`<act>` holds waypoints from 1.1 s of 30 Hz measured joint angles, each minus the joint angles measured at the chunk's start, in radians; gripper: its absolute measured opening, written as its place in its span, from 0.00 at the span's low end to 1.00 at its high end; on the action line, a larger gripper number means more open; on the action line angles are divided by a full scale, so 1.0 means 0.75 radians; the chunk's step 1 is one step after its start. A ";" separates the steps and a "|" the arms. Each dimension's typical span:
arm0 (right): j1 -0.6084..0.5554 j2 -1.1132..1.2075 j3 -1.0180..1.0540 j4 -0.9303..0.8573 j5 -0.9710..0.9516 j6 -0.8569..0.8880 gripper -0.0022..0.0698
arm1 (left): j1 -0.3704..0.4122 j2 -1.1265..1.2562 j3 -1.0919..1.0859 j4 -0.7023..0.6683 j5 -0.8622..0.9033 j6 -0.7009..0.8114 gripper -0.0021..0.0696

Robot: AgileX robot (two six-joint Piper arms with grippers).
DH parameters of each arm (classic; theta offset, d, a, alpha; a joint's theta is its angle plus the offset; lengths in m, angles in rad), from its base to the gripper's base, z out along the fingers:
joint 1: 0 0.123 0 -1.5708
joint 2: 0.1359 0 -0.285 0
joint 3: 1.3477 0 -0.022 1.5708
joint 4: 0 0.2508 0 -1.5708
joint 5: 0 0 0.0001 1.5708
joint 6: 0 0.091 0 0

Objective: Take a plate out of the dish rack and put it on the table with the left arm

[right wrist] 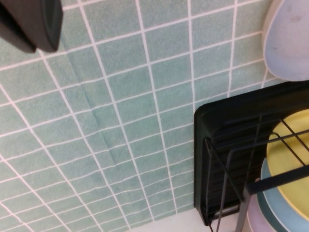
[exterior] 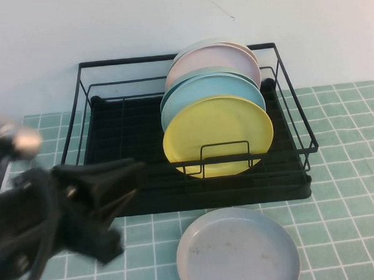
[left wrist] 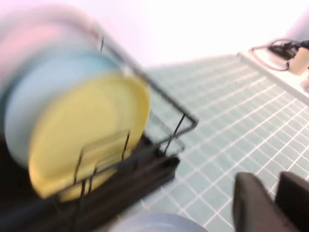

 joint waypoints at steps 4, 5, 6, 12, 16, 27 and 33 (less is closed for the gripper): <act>0.000 0.000 0.000 0.000 0.000 0.000 0.03 | 0.000 -0.211 0.002 0.202 0.090 -0.066 0.06; 0.000 0.000 0.000 0.000 0.000 0.000 0.03 | 0.000 -0.256 0.002 0.249 0.123 -0.077 0.05; 0.000 0.000 0.000 0.000 0.000 0.000 0.03 | 0.000 -0.294 0.002 0.288 0.155 -0.080 0.04; 0.000 0.000 0.000 0.000 0.000 0.000 0.03 | 0.000 -0.373 -0.076 0.685 0.563 -0.151 0.03; 0.000 0.000 0.000 0.000 0.000 0.000 0.03 | 0.000 -0.373 -0.120 0.944 0.580 -0.302 0.03; 0.000 0.000 0.000 0.000 0.000 0.000 0.03 | 0.000 -0.365 -0.122 1.025 0.308 -0.135 0.03; 0.000 0.000 0.000 0.000 0.000 0.000 0.03 | 0.000 -0.365 -0.122 1.041 0.159 -0.084 0.03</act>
